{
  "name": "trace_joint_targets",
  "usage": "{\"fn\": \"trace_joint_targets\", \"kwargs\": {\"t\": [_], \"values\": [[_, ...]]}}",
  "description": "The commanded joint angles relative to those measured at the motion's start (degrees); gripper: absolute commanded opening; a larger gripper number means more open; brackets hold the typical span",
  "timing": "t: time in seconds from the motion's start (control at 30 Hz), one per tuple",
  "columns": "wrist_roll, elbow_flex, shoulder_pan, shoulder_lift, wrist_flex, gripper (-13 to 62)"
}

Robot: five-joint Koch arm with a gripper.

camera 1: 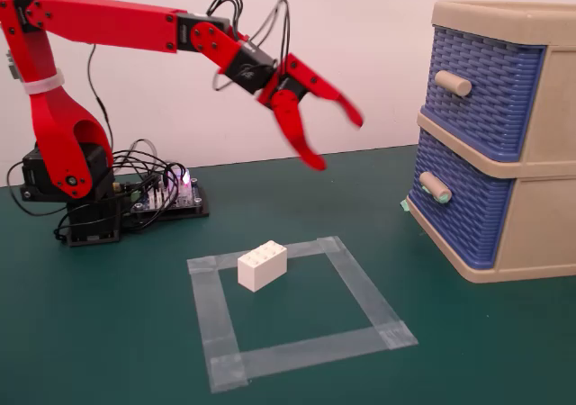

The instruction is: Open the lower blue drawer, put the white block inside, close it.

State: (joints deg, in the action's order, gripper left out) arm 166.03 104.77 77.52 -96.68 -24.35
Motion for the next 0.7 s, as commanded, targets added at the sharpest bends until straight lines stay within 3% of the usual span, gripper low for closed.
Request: {"fn": "trace_joint_targets", "kwargs": {"t": [0.0, 0.17, 0.23, 0.67], "values": [[7.5, 1.0, 0.9, 4.5, 17.1, 33.5], [5.5, 6.5, 1.0, 28.6, 68.0, 33.4], [4.1, 6.2, 1.1, 34.0, 77.6, 33.4], [4.6, -14.7, 3.1, 41.7, 65.4, 29.4]]}}
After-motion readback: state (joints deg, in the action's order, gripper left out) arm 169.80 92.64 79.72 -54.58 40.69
